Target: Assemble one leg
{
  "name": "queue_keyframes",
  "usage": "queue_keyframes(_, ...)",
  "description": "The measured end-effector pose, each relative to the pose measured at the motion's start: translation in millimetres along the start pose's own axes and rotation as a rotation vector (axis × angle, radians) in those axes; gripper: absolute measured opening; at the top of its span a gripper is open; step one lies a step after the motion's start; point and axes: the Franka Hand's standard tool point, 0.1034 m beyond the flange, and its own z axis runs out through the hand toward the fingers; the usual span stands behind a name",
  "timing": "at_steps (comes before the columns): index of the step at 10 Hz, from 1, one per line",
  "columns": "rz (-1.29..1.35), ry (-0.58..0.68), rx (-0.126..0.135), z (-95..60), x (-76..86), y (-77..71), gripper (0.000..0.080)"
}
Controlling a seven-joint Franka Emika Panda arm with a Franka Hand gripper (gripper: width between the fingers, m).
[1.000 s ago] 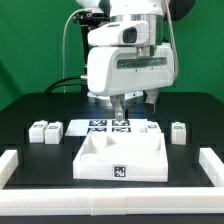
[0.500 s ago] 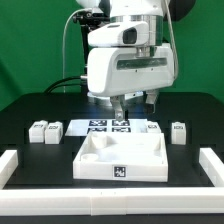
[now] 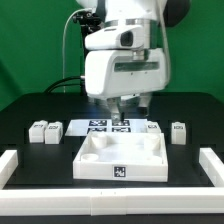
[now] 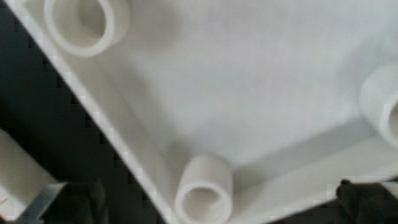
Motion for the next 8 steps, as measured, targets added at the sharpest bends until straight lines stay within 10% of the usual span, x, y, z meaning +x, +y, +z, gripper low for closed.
queue_keyframes(8, -0.316, -0.045, 0.043, 16.9, -5.8, -30.1, 0.065)
